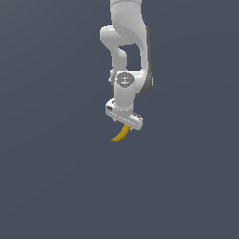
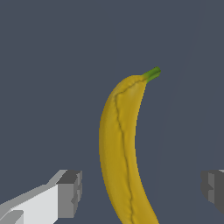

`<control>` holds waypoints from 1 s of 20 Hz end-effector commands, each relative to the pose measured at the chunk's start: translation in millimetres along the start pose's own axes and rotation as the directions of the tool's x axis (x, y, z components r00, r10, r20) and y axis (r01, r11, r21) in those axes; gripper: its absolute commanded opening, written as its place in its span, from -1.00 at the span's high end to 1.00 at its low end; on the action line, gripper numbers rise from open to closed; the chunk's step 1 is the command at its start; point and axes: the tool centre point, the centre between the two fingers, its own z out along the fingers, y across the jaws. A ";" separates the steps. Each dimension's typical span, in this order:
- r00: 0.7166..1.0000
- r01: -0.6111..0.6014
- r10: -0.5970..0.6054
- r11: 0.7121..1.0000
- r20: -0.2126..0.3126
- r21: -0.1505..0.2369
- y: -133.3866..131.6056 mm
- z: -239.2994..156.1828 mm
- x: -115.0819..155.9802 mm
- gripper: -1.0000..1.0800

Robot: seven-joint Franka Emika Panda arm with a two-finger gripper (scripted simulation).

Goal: Pick up the object and move it to a goal position.

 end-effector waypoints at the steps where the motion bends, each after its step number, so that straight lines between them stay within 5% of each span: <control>1: 1.000 0.000 0.000 1.000 0.000 0.000 0.0 1.0 0.0 -0.92; 18: 1.000 -0.005 0.005 1.000 -0.001 0.000 0.5 50.4 -0.8 -0.92; 19: 1.000 -0.005 0.005 1.000 -0.001 0.000 0.5 50.4 -0.8 1.00; 20: 1.000 -0.005 0.005 1.000 -0.001 0.000 0.5 50.4 -0.8 1.00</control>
